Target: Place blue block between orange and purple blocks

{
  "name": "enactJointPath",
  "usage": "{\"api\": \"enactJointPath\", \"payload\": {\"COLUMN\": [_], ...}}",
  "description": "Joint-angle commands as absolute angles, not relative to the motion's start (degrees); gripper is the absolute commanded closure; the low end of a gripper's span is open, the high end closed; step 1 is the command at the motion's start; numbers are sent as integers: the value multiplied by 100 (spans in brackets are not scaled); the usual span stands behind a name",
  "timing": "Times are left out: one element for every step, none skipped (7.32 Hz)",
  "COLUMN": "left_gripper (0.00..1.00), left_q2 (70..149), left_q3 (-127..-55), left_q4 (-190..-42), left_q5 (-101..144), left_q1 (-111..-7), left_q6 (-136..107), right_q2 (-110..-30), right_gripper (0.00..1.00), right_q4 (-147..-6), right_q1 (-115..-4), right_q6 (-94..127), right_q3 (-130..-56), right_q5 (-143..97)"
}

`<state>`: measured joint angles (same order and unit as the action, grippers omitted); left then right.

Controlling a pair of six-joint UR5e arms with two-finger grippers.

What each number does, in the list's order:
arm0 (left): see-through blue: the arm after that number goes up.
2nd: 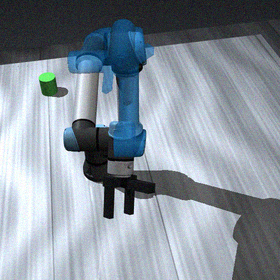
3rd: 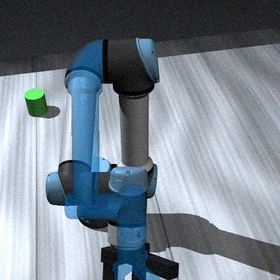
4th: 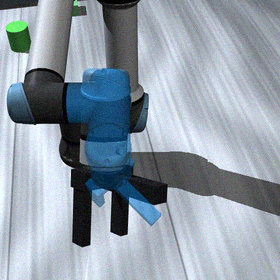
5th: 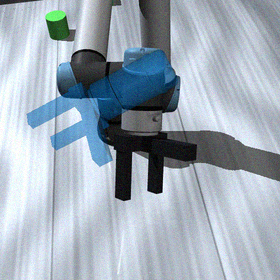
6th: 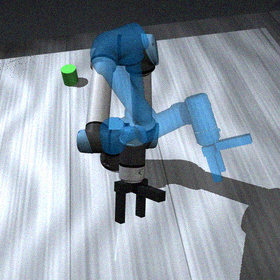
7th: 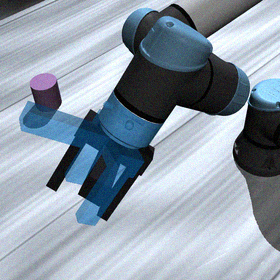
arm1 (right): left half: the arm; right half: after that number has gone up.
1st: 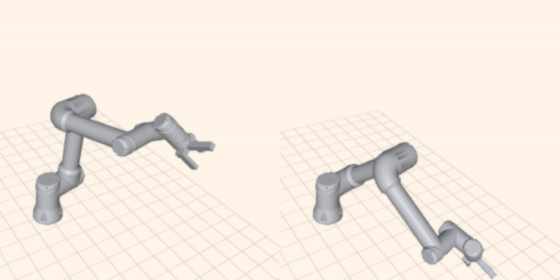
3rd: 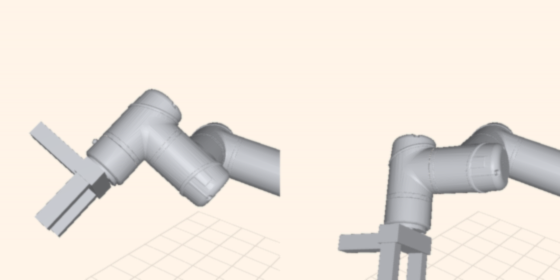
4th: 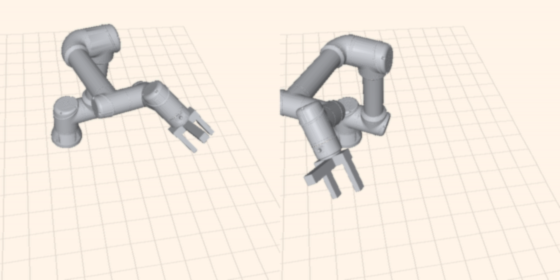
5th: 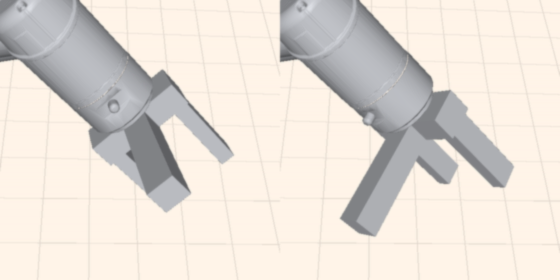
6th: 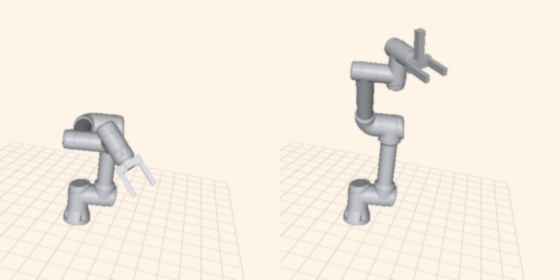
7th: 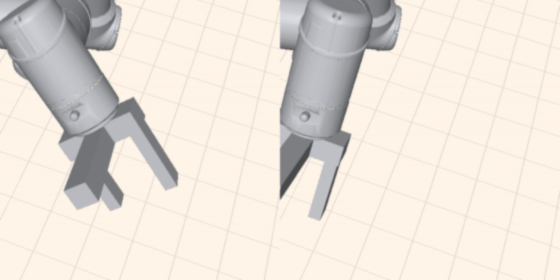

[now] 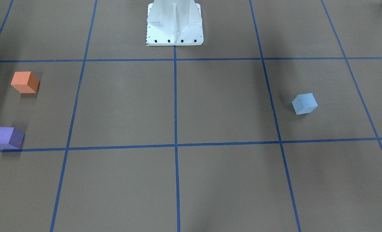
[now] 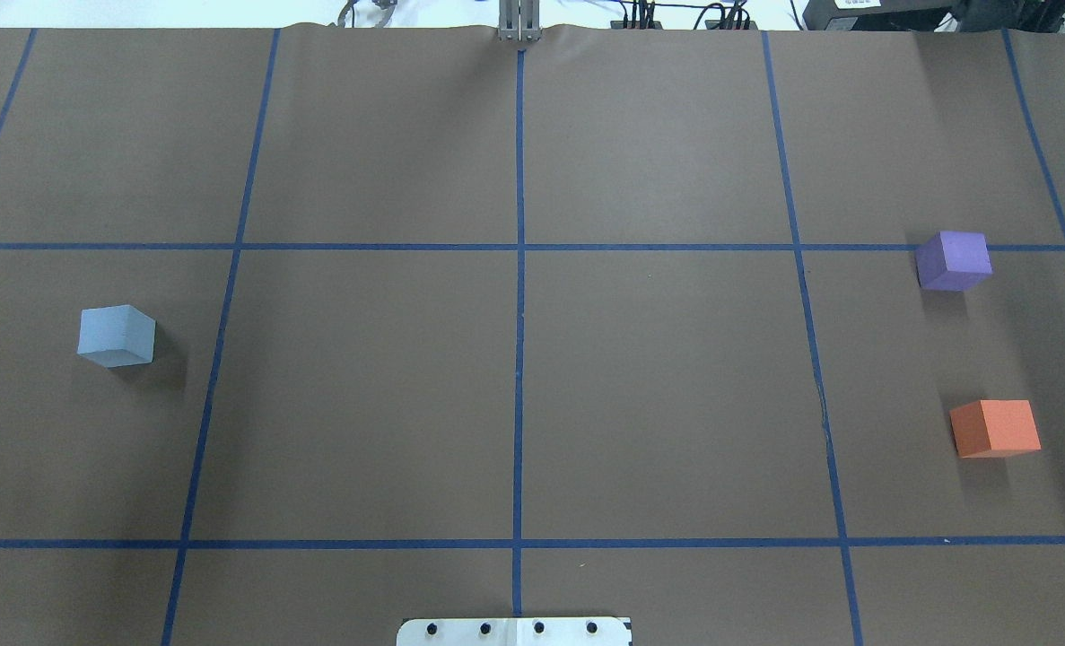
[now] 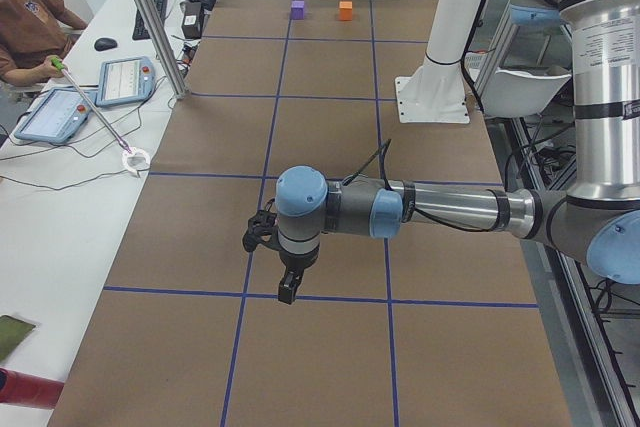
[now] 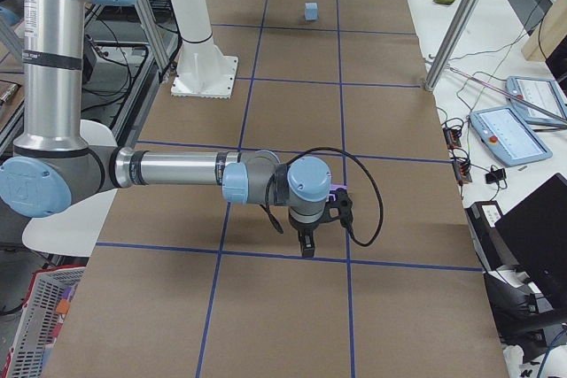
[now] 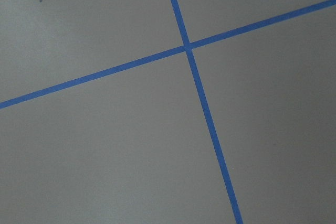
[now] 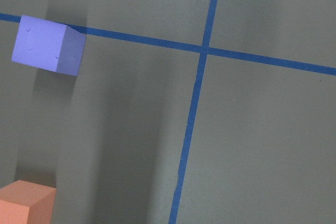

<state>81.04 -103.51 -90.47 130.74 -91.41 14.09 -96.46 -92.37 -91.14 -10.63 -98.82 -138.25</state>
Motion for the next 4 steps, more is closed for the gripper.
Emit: {"api": "enactJointPath", "payload": {"left_gripper": [0, 0, 0, 0], "left_q2": [8104, 8104, 8095, 8112], "left_q3": [-10336, -10336, -10345, -10371], "left_q4": [-9053, -9053, -9053, -9088], "left_q5": [13043, 13060, 13095, 13113], "left_q1": [-9141, -9141, -9149, -9141], "left_q6": [1415, 1415, 1424, 1441], "right_q2": [-9633, -9633, -9624, -9615], "right_gripper": [0, 0, 0, 0], "right_q4": [-9237, -9237, -9237, -9237], "right_q1": [-9114, -9114, -9114, -9114], "right_q6": [-1063, -1063, -1063, -1063], "right_q3": [-9888, -9888, -9879, -9870], "right_q5": [-13825, -13825, -13825, -13825]}}
